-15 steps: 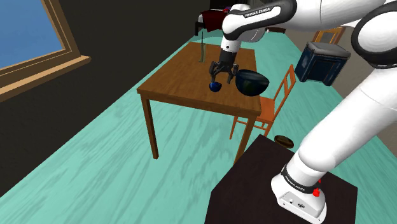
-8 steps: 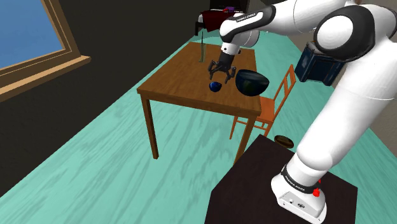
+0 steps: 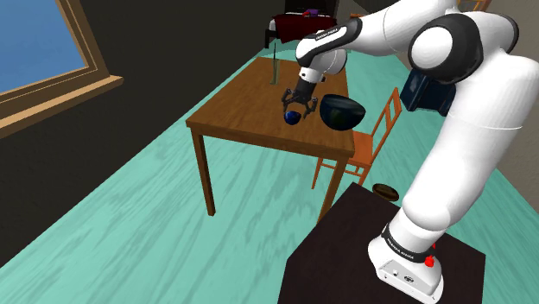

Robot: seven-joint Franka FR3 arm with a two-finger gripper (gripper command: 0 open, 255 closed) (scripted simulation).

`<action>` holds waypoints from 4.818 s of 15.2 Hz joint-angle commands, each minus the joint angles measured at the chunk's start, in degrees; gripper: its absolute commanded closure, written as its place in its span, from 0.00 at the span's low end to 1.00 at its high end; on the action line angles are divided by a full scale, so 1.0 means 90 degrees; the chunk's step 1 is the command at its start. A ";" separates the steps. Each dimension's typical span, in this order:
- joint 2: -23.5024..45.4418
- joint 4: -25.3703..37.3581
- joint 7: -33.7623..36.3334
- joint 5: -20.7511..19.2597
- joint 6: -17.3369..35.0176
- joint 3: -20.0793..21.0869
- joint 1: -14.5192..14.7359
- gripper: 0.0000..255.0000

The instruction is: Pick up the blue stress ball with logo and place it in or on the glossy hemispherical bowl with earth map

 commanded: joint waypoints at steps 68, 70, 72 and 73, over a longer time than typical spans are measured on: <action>-0.1017 0.2225 0.0116 -0.0487 -0.3339 -0.0496 -0.0518 1.00; -0.1171 0.2095 -0.0133 -0.0538 -0.3431 -0.0629 -0.0653 1.00; -0.1299 0.2000 -0.0389 -0.0592 -0.3533 -0.0771 -0.0786 1.00; -0.1353 0.1964 -0.0518 -0.0619 -0.3586 -0.0844 -0.0853 1.00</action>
